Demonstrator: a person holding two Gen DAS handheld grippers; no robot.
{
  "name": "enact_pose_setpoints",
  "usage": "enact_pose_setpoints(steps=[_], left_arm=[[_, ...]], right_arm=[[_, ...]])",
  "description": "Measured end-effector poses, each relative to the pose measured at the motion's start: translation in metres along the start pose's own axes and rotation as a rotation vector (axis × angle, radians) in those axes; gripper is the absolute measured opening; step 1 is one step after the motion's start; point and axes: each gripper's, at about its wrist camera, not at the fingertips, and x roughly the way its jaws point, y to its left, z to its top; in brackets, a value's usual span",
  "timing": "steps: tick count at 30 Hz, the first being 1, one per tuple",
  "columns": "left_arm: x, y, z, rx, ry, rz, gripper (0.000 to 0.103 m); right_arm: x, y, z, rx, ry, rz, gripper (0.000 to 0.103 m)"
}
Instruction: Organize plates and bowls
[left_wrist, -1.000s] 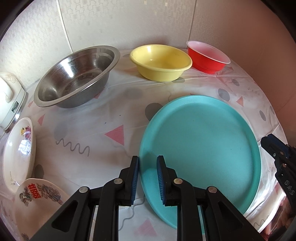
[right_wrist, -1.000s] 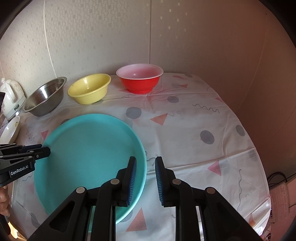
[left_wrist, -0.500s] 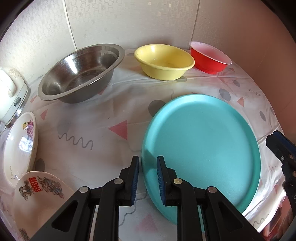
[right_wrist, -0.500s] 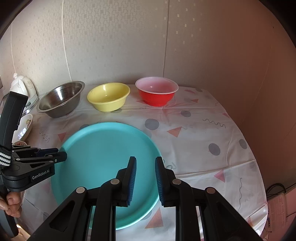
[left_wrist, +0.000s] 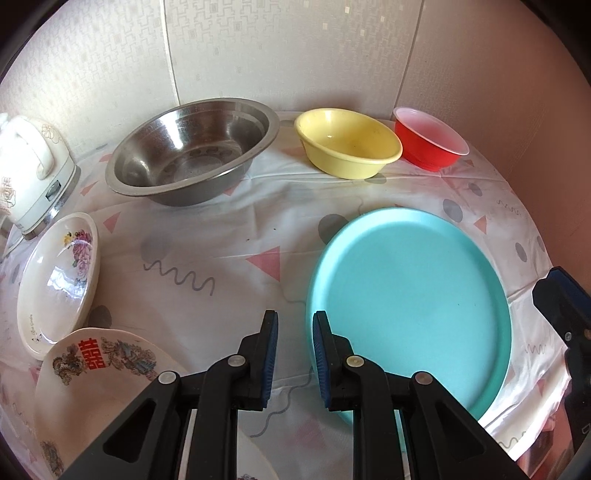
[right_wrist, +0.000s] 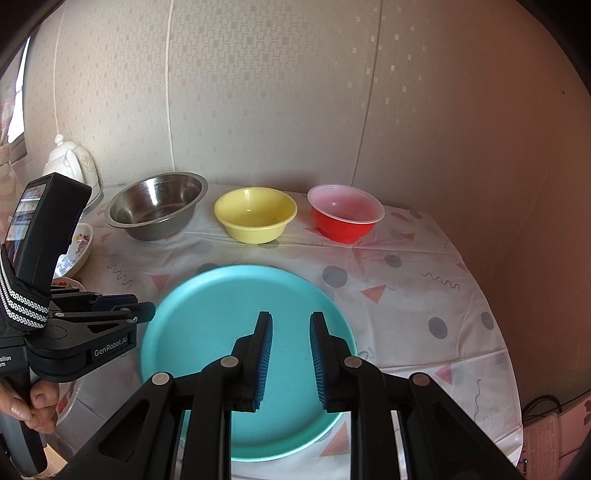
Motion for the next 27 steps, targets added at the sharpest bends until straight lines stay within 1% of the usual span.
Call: enact_pose_setpoints(steps=[9, 13, 21, 27], left_arm=[[-0.030, 0.019, -0.001, -0.020, -0.075, 0.010, 0.020], [-0.041, 0.032, -0.003, -0.043, -0.090, 0.012, 0.020], [-0.060, 0.064, -0.008, -0.091, -0.119, 0.041, 0.020], [-0.070, 0.100, -0.012, -0.159, -0.132, 0.072, 0.020]], right_arm=[[-0.018, 0.031, 0.017, -0.075, -0.066, 0.037, 0.025], [-0.022, 0.047, 0.026, -0.109, -0.084, 0.060, 0.027], [-0.022, 0.085, 0.038, -0.197, -0.099, 0.106, 0.027], [-0.016, 0.113, 0.043, -0.259, -0.093, 0.143, 0.028]])
